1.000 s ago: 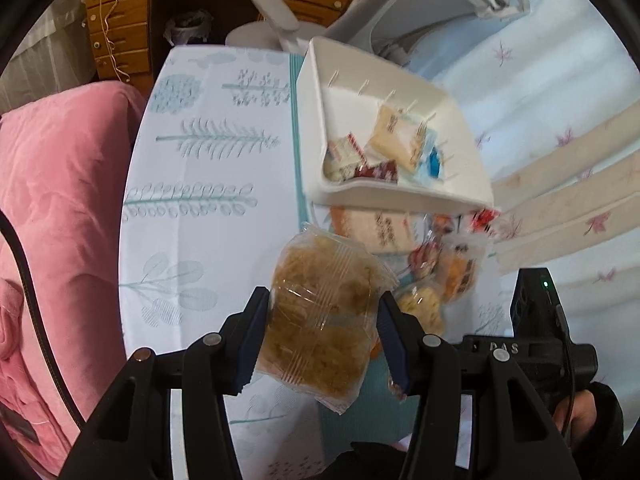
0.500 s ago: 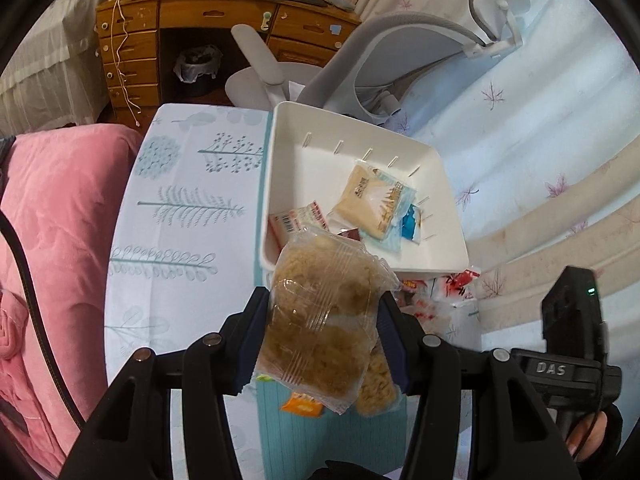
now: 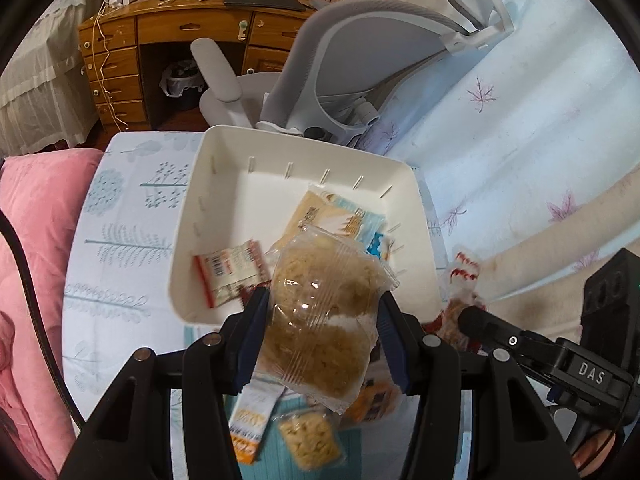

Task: Organize snacks
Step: 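Carry both packets over the white tray and open both grippers, then withdraw both tools back toward the remaining snacks on the runner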

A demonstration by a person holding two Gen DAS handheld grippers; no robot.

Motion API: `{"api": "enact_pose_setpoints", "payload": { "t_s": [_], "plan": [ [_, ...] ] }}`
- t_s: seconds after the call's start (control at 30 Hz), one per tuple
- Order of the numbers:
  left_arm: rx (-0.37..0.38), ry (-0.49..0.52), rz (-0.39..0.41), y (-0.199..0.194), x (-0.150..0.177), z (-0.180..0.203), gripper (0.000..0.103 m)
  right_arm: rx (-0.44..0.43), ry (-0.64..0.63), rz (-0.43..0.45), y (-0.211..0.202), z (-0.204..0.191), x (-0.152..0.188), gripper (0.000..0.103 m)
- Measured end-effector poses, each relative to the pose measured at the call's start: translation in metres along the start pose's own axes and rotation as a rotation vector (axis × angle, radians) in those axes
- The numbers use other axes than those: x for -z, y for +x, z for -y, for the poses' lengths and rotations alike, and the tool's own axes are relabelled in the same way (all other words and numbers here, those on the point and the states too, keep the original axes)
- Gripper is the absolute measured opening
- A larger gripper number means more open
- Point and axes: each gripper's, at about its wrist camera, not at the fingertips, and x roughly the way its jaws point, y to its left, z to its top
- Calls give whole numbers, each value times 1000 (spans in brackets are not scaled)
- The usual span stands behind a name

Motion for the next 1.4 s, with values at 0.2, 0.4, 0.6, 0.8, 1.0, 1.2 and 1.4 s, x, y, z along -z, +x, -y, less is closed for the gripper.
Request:
{"api": "enact_pose_setpoints", "payload": {
  "t_s": [0.2,0.4,0.6,0.8,1.0,1.2,1.4],
  "plan": [
    [-47,7,5,20,-10,17,52,26,-61,55,0,11,-23,51],
    [-97,-9,-20,29,-14,17,68,9,-46,63,5,24,-32,57],
    [-107,1,-7,19,-11,16,83,-4,0,68,7,34,-35,69],
    [-86,-6,6,0,-1,9,84,-6,24,83,-3,32,-24,78],
    [-47,-4,38,-34,21,3,84,28,25,124,-24,24,0,83],
    [-55,17,69,-72,52,-9,84,66,30,160,-44,15,41,83],
    [-45,21,86,-100,85,-23,84,93,33,196,-62,6,86,83]
  ]
}}
